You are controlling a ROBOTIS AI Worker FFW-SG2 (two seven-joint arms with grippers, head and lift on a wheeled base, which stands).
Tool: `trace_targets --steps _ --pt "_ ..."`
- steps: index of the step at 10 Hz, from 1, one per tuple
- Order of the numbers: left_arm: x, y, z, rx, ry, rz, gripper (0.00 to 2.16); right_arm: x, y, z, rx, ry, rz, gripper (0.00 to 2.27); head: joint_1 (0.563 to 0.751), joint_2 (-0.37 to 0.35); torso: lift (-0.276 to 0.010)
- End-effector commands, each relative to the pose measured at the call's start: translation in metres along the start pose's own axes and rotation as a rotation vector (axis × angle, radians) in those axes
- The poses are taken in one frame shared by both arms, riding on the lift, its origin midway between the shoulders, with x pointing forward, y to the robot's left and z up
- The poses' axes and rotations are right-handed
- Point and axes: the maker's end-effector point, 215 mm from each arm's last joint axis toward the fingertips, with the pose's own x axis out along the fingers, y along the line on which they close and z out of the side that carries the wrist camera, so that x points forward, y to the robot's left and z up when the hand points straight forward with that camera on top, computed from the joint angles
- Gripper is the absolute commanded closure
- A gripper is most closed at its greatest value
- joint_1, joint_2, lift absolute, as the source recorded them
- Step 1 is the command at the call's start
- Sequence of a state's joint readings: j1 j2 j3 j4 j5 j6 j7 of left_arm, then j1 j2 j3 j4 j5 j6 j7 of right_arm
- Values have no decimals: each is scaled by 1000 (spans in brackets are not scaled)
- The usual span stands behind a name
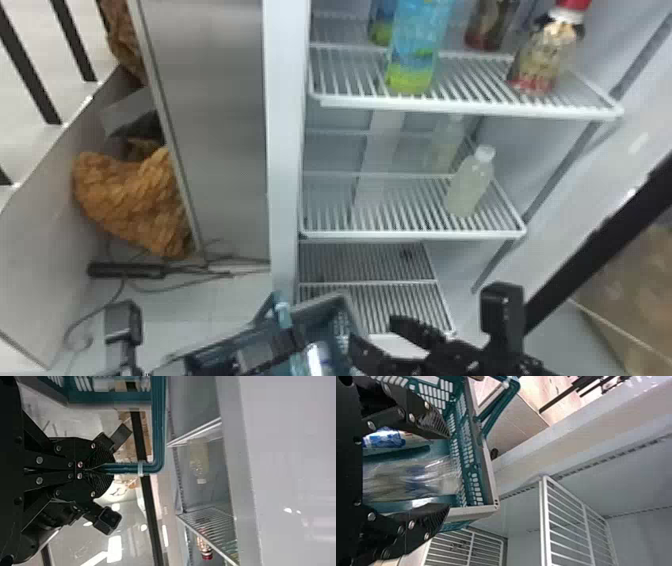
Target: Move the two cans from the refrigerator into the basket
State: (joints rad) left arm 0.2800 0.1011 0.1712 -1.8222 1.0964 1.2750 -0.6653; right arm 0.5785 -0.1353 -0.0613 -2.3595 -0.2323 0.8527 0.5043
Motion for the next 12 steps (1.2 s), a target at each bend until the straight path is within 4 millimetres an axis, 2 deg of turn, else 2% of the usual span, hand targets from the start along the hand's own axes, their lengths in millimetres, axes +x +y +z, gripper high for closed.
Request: trace_targets --steps 1,3,4,5,6,9,10,12 --pt "0 1 0 2 -1 3 1210 -6 -8 9 -2 -43 -11 185 695 -154 -219" --pt "1 0 -2 -1 5 1 1210 -17 -22 28 -30 -161 -13 194 695 -175 -219" --pt "1 1 -2 0 5 3 1210 -34 -34 38 -54 -233 -48 197 695 -183 -219" --pt "1 1 -2 -2 7 3 1210 -50 -49 39 -64 -286 -85 199 695 -205 -219" --pt "1 2 -3 -3 14 8 1210 -66 -56 40 -69 -340 -108 199 695 -237 -219" --pt "2 5 -9 -6 34 21 1210 -128 -85 36 -127 -422 -249 200 695 -347 -219" --pt "1 6 -10 -10 37 25 1210 -147 -91 35 -144 -443 -289 200 695 -350 -219" --pt "0 9 -11 -9 41 34 1210 -164 -92 27 -132 -471 -308 200 695 -350 -219"
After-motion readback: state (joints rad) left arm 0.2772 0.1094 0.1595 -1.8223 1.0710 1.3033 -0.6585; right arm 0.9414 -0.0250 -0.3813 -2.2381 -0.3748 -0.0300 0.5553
